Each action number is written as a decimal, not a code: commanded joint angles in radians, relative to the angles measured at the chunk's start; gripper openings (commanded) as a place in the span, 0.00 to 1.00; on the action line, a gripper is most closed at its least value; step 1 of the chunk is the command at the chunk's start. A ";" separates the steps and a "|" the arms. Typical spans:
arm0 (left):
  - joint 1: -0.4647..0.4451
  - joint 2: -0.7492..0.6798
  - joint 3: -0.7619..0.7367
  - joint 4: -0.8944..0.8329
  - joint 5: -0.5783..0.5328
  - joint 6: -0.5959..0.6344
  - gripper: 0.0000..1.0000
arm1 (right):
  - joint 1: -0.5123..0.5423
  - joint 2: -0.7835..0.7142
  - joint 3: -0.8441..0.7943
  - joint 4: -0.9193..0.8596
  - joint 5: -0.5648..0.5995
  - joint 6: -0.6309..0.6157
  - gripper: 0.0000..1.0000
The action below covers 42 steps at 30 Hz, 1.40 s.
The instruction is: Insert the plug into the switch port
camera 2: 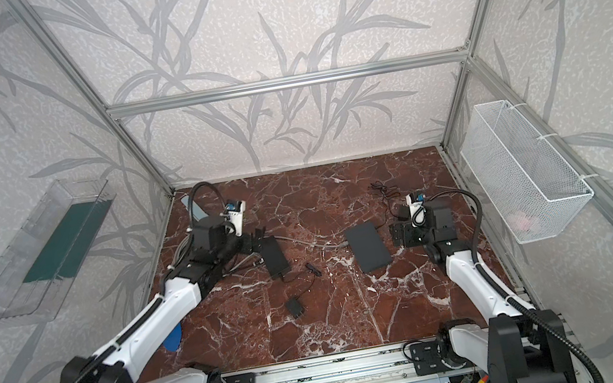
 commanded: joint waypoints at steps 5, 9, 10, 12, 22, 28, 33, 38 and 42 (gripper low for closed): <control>0.218 -0.219 -0.315 0.151 -0.038 -0.012 0.99 | 0.001 0.041 -0.115 0.329 0.146 -0.022 0.99; 0.267 -0.166 -0.361 0.274 -0.018 -0.042 0.99 | 0.005 0.139 -0.124 0.440 0.140 -0.018 0.99; 0.270 -0.130 -0.361 0.312 -0.010 -0.035 0.98 | 0.008 0.154 -0.112 0.445 0.137 -0.023 0.99; 0.270 -0.039 -0.381 0.467 -0.033 -0.054 0.97 | 0.013 0.186 -0.106 0.491 0.139 -0.038 0.99; 0.309 0.369 -0.375 0.961 -0.038 -0.050 0.95 | 0.067 0.434 -0.094 0.811 0.076 -0.131 0.99; 0.330 0.384 -0.373 0.977 -0.036 -0.076 0.97 | 0.086 0.451 -0.087 0.819 0.107 -0.135 0.99; 0.330 0.368 -0.359 0.919 -0.060 -0.080 0.99 | 0.087 0.457 -0.095 0.839 0.103 -0.138 0.99; 0.331 0.377 -0.365 0.947 -0.055 -0.073 0.99 | 0.087 0.450 -0.089 0.815 0.103 -0.141 0.99; 0.327 0.380 -0.375 0.968 -0.047 -0.062 0.99 | 0.088 0.451 -0.086 0.811 0.105 -0.140 0.99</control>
